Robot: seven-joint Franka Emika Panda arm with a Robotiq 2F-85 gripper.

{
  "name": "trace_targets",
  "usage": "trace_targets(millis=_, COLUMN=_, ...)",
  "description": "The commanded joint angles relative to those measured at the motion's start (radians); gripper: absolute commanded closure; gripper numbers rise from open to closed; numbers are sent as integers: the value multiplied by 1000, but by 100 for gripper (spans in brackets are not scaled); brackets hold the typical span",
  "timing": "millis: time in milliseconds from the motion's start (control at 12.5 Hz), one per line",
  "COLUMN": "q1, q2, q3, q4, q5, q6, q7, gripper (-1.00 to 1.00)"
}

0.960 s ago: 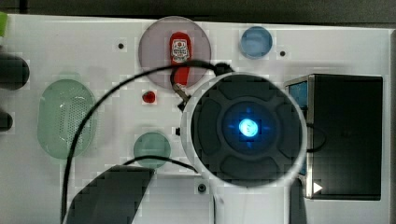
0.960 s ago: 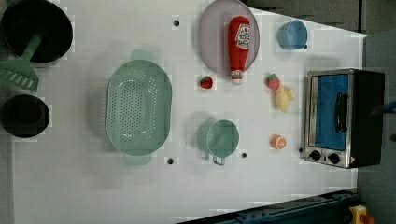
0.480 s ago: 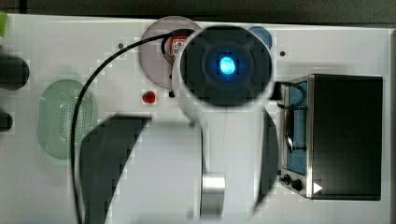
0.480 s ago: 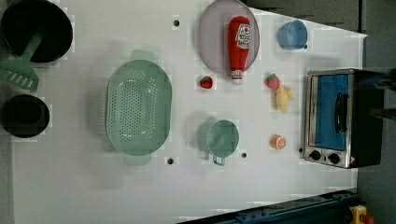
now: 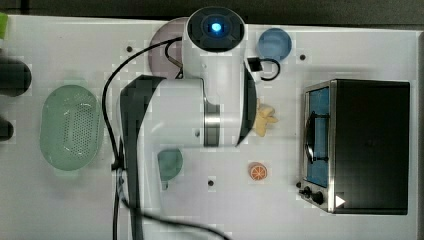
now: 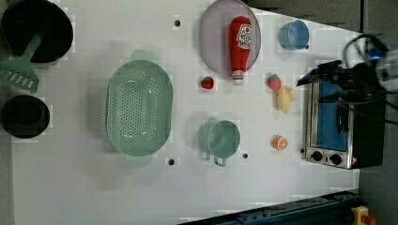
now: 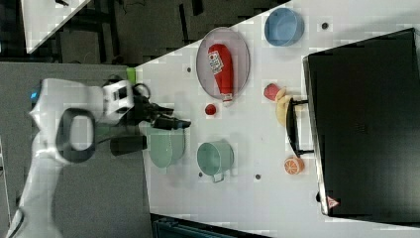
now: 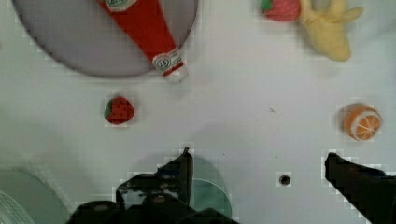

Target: Pick ketchup from plate and place it on table.

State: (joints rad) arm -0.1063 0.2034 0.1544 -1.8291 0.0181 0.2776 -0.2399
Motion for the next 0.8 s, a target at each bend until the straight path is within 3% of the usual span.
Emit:
trace_targets(millis=80, q1=8, q2=21, q3=11, q4=5, q5=8, q6=91, q7=-215, gripper=-100)
trace_targets(millis=480, q1=19, q2=183, q3=11, q4=21, q5=2, q6=284, q7=-360, gripper=-100)
trace_targets(millis=800, q1=38, q2=318, q3=11, q4=114, q5=-64, q6=339, q7=-370, gripper=-100)
